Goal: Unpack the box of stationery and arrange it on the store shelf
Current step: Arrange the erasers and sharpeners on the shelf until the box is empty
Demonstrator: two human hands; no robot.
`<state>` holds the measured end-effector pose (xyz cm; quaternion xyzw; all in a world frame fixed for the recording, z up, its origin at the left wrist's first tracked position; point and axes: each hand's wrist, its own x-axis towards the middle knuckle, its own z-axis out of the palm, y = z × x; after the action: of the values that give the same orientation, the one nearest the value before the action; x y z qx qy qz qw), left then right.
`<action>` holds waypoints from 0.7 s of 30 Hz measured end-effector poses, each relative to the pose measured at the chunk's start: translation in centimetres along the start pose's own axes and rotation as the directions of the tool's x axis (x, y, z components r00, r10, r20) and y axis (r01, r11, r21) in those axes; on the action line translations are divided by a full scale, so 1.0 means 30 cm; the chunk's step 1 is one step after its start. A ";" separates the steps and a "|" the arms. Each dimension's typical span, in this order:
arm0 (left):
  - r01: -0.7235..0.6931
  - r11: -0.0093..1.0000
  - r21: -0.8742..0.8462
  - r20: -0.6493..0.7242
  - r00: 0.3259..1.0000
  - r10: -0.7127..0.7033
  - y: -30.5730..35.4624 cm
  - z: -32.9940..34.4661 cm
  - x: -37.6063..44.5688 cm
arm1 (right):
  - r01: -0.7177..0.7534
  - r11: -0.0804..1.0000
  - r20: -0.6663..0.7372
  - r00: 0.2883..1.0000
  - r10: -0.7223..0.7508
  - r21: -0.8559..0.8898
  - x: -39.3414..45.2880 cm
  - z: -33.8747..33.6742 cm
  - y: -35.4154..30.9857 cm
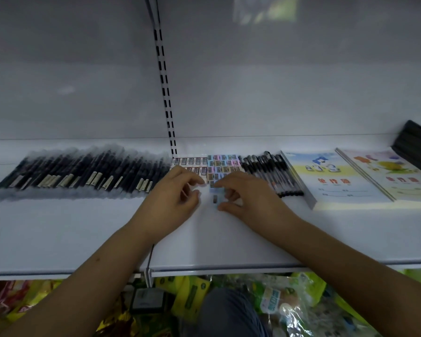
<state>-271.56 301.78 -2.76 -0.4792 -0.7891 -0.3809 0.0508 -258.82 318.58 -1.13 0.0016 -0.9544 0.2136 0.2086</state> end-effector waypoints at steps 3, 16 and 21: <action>0.009 1.000 0.019 0.003 1.000 -0.009 0.014 0.014 -0.015 | -0.087 0.985 -0.101 0.992 0.072 -0.146 0.010 -0.071 0.058; -0.090 0.945 0.315 0.106 0.993 0.060 0.031 0.050 -0.004 | -0.052 0.934 0.031 0.997 0.067 -0.355 0.003 -0.079 0.152; -0.103 0.951 0.291 0.129 0.989 0.067 0.027 0.049 0.001 | -0.059 0.941 -0.008 0.998 0.060 -0.333 -0.002 -0.057 0.178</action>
<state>-270.51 302.97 -3.35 -0.5213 -0.8176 -0.2265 0.0921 -258.58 324.14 -1.92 -0.0623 -0.9766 0.0556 0.1983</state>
